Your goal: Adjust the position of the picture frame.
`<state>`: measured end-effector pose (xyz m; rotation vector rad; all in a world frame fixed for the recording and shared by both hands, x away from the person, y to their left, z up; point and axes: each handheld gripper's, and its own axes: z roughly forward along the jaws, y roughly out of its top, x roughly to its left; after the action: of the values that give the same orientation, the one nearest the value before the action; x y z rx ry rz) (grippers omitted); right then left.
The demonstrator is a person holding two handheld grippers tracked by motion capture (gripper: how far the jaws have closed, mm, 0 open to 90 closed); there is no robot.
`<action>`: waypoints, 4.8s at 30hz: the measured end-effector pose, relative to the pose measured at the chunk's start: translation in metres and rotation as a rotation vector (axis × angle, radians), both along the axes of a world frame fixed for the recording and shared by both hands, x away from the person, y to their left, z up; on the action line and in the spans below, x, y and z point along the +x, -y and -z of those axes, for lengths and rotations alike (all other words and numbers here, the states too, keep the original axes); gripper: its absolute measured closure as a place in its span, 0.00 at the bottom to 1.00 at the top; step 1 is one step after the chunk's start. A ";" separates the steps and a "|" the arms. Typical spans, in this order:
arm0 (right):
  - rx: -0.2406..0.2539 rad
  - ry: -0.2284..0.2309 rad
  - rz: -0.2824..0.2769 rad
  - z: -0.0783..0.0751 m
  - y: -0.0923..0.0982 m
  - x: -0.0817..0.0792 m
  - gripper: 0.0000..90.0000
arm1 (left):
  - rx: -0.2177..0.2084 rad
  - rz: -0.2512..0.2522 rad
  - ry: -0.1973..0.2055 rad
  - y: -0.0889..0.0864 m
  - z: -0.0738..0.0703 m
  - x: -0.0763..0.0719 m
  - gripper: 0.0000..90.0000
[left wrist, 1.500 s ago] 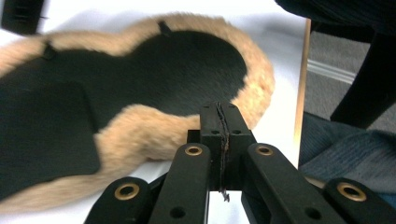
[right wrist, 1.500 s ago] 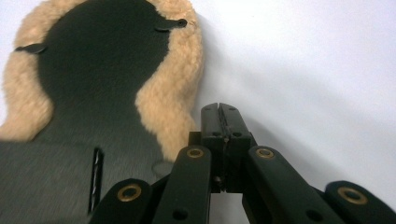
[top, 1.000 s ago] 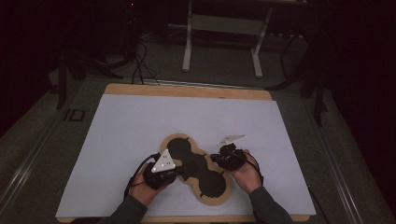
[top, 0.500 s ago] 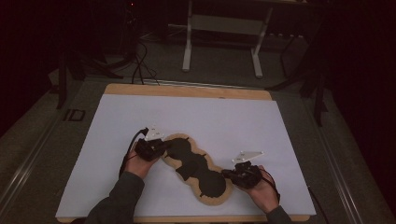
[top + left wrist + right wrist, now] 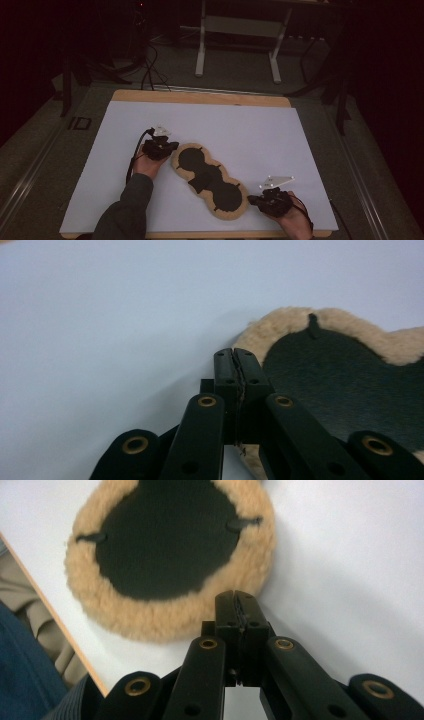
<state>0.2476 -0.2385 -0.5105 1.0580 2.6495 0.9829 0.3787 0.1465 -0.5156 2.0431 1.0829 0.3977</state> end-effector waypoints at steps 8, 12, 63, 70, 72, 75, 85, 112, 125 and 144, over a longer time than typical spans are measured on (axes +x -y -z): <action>-0.048 -0.017 -0.050 0.005 -0.002 -0.012 1.00 | 0.049 -0.009 -0.026 0.004 0.011 0.006 1.00; -0.074 -0.028 -0.090 0.009 -0.007 -0.016 1.00 | 0.054 -0.007 -0.036 0.003 0.013 0.007 1.00; -0.036 -0.056 0.135 0.011 0.005 0.041 1.00 | -0.046 -0.039 -0.087 -0.034 0.027 -0.030 1.00; -0.052 -0.040 0.167 0.011 0.005 0.053 1.00 | -0.008 -0.059 -0.089 -0.033 0.024 -0.041 1.00; -0.042 -0.045 0.178 0.011 0.006 0.056 1.00 | -0.015 -0.076 -0.099 -0.032 0.024 -0.045 1.00; -0.037 -0.048 0.186 0.011 0.006 0.060 1.00 | -0.014 -0.109 -0.105 -0.030 0.023 -0.051 1.00; -0.009 -0.054 0.231 0.013 0.008 0.075 1.00 | -0.010 -0.139 -0.115 -0.027 0.022 -0.062 1.00; 0.030 0.008 0.352 0.017 0.010 0.093 1.00 | -0.022 -0.150 -0.123 -0.021 0.022 -0.069 1.00; -0.008 0.049 0.347 0.017 0.004 0.094 1.00 | -0.026 -0.167 -0.117 -0.021 0.022 -0.067 1.00; 0.045 0.058 0.346 0.019 0.015 0.093 0.92 | -0.041 -0.218 -0.058 -0.024 0.016 -0.070 0.93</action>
<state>0.3406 -0.2531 -0.5297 1.4120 2.2996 0.9828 0.3084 0.1701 -0.5318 1.9176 1.3439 0.4242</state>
